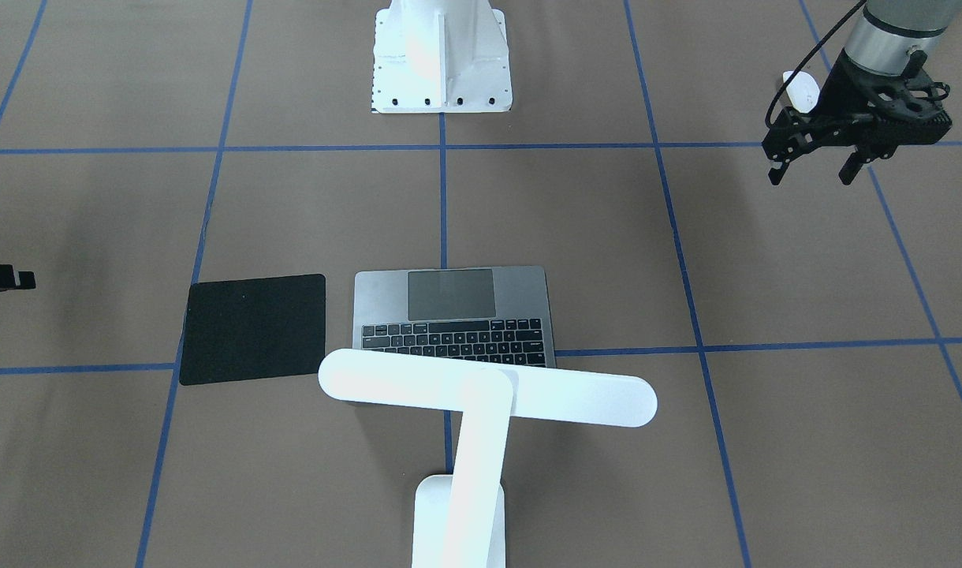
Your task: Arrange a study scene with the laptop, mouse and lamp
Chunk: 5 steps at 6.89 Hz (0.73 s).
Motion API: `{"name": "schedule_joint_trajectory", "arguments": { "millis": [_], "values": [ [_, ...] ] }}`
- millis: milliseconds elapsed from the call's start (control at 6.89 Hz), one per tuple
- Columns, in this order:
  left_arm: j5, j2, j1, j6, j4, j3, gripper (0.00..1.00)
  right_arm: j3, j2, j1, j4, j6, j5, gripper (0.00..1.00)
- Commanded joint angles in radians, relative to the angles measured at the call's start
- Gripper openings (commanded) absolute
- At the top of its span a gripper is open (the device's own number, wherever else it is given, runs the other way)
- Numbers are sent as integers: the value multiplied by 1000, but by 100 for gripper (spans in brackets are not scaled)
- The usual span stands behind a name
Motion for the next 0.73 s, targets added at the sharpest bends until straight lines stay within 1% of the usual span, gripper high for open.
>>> {"name": "schedule_joint_trajectory", "arguments": {
  "millis": [0,145,290,435,580],
  "values": [
    [-96,269,-11,-100,-229,17,100,125,-49,18,3,141,-119,99],
    [-109,404,-11,-183,-516,107,100,179,-115,20,84,198,-150,99],
    [-109,451,-5,-293,-721,213,100,200,-176,26,199,266,-161,99],
    [-109,484,1,-317,-741,234,100,251,-218,29,256,355,-183,99],
    [-109,510,5,-350,-751,240,100,315,-268,29,263,386,-206,99]
  ]
}}
